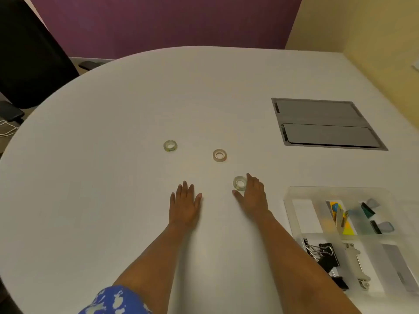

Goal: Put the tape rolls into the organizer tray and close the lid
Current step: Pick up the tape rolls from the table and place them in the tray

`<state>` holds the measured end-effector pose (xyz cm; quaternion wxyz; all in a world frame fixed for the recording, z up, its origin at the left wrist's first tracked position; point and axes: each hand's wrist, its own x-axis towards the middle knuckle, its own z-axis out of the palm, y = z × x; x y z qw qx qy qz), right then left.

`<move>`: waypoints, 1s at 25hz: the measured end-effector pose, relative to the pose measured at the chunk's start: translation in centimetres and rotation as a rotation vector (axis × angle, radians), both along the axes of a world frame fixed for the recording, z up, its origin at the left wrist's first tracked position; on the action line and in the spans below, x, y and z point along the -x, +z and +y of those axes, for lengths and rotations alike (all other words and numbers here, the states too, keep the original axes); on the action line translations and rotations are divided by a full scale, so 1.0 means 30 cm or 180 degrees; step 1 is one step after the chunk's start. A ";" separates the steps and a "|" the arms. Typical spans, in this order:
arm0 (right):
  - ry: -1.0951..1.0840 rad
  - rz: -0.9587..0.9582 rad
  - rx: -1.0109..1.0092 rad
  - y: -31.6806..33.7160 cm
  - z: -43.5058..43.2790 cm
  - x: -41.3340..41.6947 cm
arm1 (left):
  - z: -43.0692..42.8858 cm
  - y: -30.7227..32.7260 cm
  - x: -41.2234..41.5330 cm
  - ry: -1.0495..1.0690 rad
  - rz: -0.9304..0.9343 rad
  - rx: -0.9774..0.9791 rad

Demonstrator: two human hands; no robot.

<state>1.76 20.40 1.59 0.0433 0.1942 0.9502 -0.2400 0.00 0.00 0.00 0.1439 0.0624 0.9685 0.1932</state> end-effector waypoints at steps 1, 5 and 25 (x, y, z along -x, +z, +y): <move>0.0049 -0.0019 0.0002 0.000 0.003 0.017 | 0.013 -0.003 0.016 -0.0054 -0.0002 0.0062; 0.0174 -0.0087 0.0019 0.001 0.007 0.068 | 0.071 -0.001 0.068 -0.0237 -0.0133 0.0195; -0.0459 0.1210 0.0445 0.164 0.227 -0.173 | 0.201 -0.017 -0.217 -0.1214 0.0025 0.0526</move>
